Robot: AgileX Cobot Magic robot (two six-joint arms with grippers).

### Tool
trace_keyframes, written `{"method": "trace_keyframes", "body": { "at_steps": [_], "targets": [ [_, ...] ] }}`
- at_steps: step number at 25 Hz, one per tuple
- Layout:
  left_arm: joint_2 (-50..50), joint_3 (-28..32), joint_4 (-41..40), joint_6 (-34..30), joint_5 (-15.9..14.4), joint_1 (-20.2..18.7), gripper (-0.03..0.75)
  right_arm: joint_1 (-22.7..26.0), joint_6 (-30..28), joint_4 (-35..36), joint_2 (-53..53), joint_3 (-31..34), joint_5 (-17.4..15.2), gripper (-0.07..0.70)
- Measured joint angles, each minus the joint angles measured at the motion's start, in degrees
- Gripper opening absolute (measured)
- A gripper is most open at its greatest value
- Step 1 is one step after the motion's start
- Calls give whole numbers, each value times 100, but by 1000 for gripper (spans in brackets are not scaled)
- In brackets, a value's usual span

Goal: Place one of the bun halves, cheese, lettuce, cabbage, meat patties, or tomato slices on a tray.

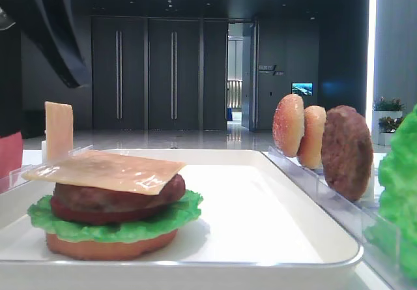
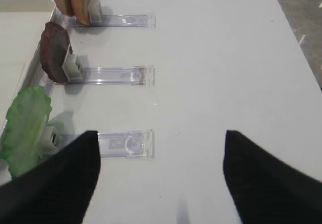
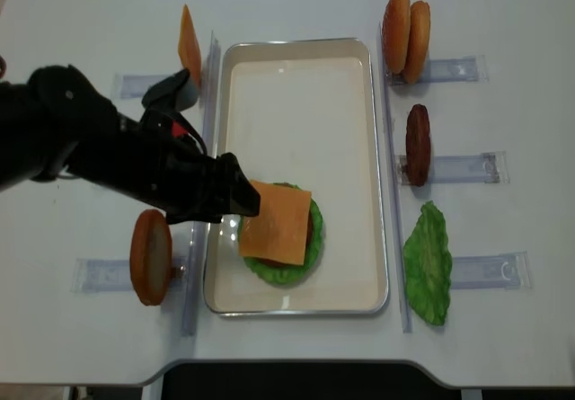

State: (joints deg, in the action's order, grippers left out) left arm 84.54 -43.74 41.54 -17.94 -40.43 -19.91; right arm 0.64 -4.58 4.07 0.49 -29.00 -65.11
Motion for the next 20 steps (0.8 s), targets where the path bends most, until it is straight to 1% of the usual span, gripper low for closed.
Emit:
{"method": "trace_keyframes", "body": {
  "at_steps": [1, 3, 5, 7, 10, 11, 12, 17, 19, 20],
  "targets": [
    [-25, -182, -401, 295, -200, 0, 587, 0, 0, 0, 0, 0, 0, 489],
    [-35, -567, -1217, 848, -786, 0, 587, 0, 0, 0, 0, 0, 0, 489],
    [-35, -995, -1898, 1254, -1360, 0, 587, 0, 0, 0, 0, 0, 0, 489],
    [-35, -1353, -2446, 1538, -1954, 0, 587, 0, 0, 0, 0, 0, 0, 489],
    [-35, -1797, -3030, 1834, -2663, 0, 587, 0, 0, 0, 0, 0, 0, 489],
    [-35, -1912, -3202, 1906, -2788, 0, 587, 0, 0, 0, 0, 0, 0, 489],
    [-42, -1996, -3344, 1968, -2824, 0, 587, 0, 0, 0, 0, 0, 0, 489],
    [-71, -2105, -3533, 2021, -2912, 0, 587, 0, 0, 0, 0, 0, 0, 489],
    [-72, -2144, -3606, 2021, -2926, 110, 587, 0, 0, 0, 0, 0, 0, 489],
    [-76, -2172, -3635, 2008, -2926, 247, 587, 0, 0, 0, 0, 0, 0, 489]
  ]
}}
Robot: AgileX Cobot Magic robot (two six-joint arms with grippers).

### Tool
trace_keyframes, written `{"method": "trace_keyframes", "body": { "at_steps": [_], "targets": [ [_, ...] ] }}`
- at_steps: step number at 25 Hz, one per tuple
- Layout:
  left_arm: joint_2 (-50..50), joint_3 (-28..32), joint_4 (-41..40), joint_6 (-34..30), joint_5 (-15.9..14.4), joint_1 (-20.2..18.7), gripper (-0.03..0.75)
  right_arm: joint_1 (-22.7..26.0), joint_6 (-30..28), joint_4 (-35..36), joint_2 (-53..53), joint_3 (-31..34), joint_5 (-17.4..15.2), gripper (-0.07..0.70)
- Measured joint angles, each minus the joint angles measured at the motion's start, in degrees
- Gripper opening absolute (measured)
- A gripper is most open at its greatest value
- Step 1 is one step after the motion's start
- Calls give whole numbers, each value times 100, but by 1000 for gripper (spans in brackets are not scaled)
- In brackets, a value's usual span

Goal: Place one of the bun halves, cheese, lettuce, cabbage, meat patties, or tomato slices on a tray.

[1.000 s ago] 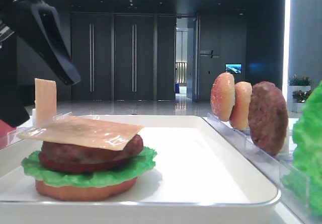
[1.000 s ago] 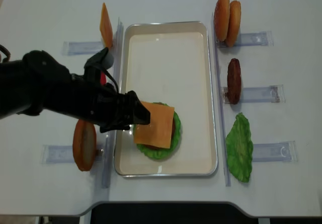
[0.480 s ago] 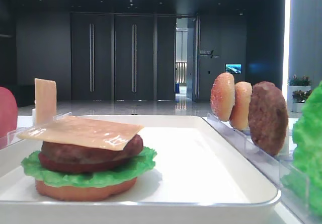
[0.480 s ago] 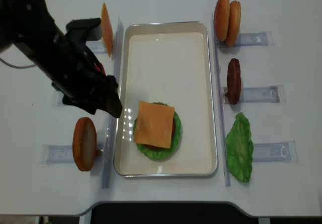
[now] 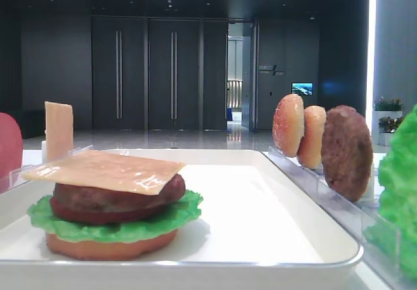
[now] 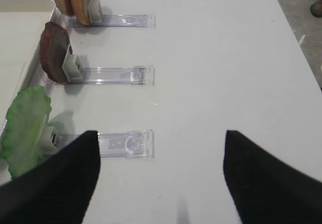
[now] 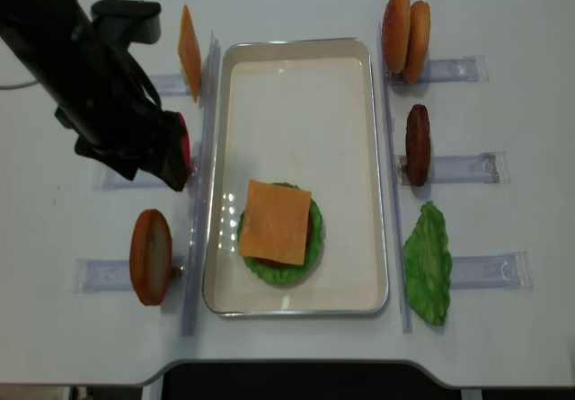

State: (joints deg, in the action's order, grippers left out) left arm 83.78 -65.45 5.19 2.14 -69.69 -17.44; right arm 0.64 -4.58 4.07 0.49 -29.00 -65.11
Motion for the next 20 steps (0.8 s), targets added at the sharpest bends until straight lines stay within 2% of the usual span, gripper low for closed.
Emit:
{"method": "trace_keyframes", "body": {
  "at_steps": [8, 11, 15, 20],
  "targets": [
    [0, -29, -338, -543, 0, 1525, 587, 0, 0, 0, 0, 0, 0, 489],
    [0, -29, -401, -776, 0, 1941, 587, 0, 0, 0, 0, 0, 0, 489],
    [0, -29, -432, -969, 0, 2225, 587, 0, 0, 0, 0, 0, 0, 489],
    [-410, -21, -440, -996, 0, 2257, 563, 0, 0, 0, 0, 0, 0, 489]
  ]
}}
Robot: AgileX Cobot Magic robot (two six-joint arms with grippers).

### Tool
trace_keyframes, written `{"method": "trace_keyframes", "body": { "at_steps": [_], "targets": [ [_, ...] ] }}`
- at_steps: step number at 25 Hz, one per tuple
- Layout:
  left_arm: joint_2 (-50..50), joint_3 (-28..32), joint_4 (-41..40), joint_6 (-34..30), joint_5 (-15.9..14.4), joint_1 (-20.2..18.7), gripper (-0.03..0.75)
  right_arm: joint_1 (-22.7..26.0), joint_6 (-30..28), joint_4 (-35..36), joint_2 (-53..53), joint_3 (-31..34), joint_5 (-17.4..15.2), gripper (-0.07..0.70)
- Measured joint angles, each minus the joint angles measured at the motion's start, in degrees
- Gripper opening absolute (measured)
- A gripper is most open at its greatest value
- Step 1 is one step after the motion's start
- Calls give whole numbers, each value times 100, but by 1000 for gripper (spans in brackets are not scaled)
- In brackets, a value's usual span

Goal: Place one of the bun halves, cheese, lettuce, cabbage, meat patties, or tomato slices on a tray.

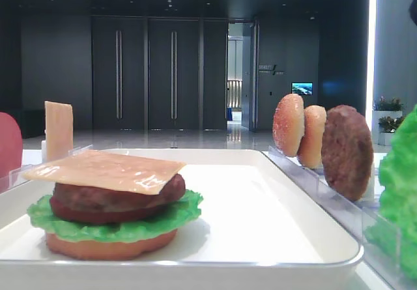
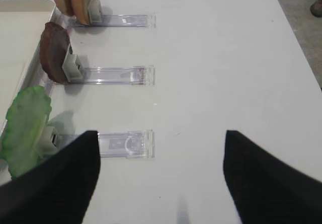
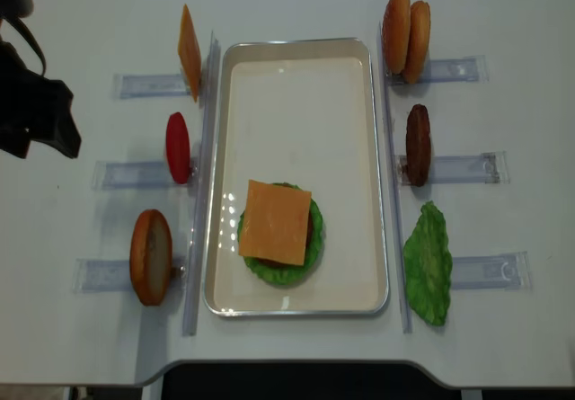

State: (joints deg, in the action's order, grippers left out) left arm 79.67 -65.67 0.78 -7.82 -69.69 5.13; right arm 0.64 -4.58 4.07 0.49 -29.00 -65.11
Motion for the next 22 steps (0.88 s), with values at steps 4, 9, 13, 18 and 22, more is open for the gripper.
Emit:
{"method": "trace_keyframes", "body": {
  "at_steps": [4, 9, 13, 18, 22],
  "targets": [
    [-1158, 251, 45, -6, -20, 0, 524, 0, 0, 0, 0, 0, 0, 489],
    [-2871, 839, 45, -6, -138, 0, 517, 0, 0, 0, 0, 0, 0, 489],
    [-4189, 1465, 51, -6, -163, 0, 517, 0, 0, 0, 0, 0, 0, 489],
    [-5819, 2462, 34, -9, -199, 0, 517, 0, 0, 0, 0, 0, 0, 489],
    [-6959, 3069, -78, -23, -257, 0, 517, 0, 0, 0, 0, 0, 0, 489]
  ]
}}
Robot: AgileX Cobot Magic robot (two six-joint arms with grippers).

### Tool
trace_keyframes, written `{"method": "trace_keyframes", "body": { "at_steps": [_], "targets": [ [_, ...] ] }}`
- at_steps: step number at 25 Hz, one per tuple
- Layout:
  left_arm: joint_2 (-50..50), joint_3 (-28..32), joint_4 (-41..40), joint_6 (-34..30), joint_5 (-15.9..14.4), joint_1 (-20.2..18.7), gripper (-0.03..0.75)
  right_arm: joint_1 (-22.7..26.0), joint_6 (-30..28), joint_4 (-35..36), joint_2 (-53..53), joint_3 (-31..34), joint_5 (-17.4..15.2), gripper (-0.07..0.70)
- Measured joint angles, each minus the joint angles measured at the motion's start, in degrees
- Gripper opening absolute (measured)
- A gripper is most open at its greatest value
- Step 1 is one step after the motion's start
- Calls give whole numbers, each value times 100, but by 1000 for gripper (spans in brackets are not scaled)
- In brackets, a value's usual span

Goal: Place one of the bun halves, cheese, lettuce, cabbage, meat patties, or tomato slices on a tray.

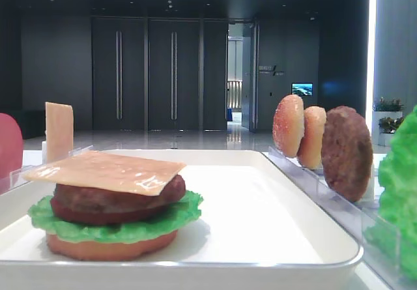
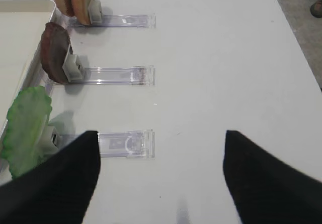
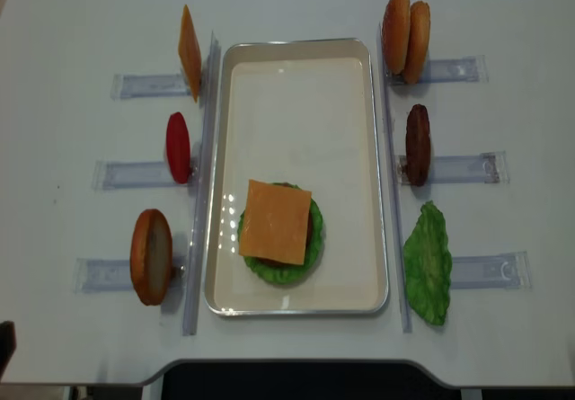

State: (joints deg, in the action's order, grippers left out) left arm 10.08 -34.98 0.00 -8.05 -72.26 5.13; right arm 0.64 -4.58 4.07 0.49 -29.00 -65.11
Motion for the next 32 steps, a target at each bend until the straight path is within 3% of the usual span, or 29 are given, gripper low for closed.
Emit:
{"method": "trace_keyframes", "body": {
  "at_steps": [4, 10, 14, 32],
  "targets": [
    [-601, 422, 50, 117, 47, 0, 517, 0, 0, 0, 0, 0, 0, 489],
    [-711, 648, 139, 389, 569, -73, 517, 0, 0, 0, 0, 0, 0, 489],
    [-715, 749, 206, 431, 754, -205, 517, 0, 0, 0, 0, 0, 0, 489],
    [-1095, 780, 205, 486, 852, -379, 517, 0, 0, 0, 0, 0, 0, 489]
  ]
}}
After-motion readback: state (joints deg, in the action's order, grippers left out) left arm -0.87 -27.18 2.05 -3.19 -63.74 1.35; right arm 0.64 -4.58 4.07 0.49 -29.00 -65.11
